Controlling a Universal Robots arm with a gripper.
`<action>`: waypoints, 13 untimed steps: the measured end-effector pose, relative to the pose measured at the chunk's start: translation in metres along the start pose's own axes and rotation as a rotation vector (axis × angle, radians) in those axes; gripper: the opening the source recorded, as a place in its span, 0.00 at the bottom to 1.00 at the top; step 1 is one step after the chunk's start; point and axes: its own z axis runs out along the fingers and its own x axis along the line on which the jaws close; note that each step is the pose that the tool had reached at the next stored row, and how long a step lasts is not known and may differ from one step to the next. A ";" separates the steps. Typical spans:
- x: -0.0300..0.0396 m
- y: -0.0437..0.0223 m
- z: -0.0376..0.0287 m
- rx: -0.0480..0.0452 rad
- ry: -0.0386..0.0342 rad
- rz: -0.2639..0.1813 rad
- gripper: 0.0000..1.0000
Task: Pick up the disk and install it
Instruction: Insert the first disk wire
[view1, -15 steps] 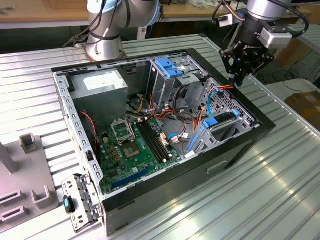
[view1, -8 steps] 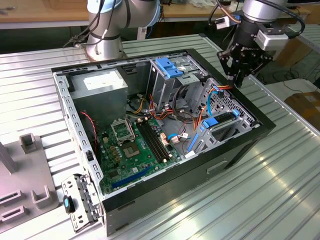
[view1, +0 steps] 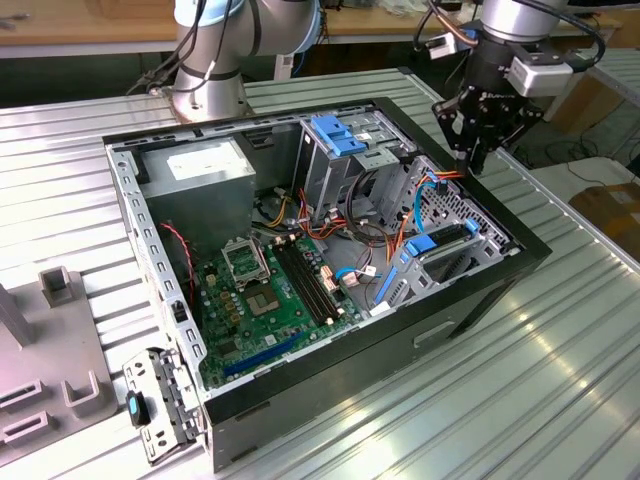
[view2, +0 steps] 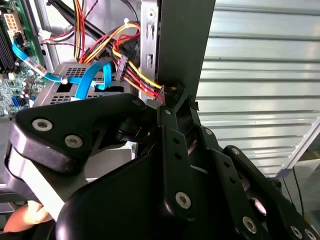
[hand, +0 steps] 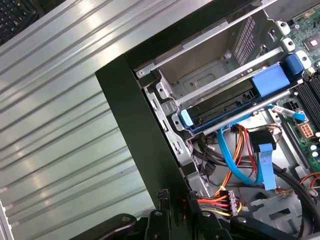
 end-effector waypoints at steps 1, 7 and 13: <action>-0.0010 -0.0013 0.0001 -0.0059 0.0052 -0.001 0.27; -0.0031 -0.0007 0.0005 -0.0111 0.0219 -0.002 0.27; -0.0027 -0.0006 -0.0015 -0.0107 0.0218 -0.002 0.16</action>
